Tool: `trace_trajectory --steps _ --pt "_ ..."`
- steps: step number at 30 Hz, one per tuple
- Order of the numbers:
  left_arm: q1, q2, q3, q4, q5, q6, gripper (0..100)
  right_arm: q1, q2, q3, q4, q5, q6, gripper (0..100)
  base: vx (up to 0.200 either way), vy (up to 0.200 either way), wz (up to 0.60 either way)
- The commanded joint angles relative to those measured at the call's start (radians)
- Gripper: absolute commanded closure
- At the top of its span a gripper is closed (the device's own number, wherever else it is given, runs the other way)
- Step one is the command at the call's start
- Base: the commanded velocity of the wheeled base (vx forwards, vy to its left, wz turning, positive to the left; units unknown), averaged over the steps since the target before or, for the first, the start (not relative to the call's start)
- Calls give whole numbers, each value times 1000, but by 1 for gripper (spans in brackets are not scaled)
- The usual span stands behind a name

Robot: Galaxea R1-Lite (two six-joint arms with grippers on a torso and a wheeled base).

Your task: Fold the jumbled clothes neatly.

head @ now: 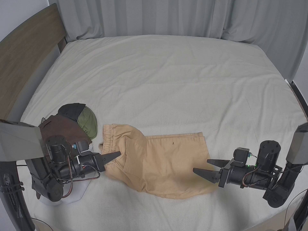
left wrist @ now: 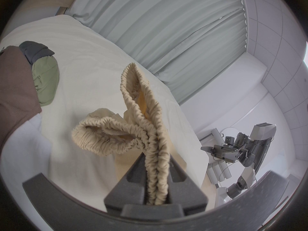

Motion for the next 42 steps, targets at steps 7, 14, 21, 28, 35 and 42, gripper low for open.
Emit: trace_trajectory --steps 7,14,21,28,35,42 --pt "-87 -15 -49 -1 91 -45 100 -23 -41 1 -1 1 0 0 0 0 0" --pt "-110 -7 -66 1 112 -48 100 -54 -58 -5 -1 1 0 0 0 0 0" --pt "-131 -6 -106 1 143 -114 100 -71 -78 -11 -1 1 -2 0 0 0 0" --pt "-167 -4 -123 1 151 -126 100 -84 -77 -27 -1 1 -17 0 0 0 0" --pt "-194 -3 -141 1 181 -129 100 -106 -81 -56 -1 1 -16 0 0 0 0" --pt "-214 0 -166 2 186 -160 100 -126 -84 -71 -1 3 -16 0 0 0 0"
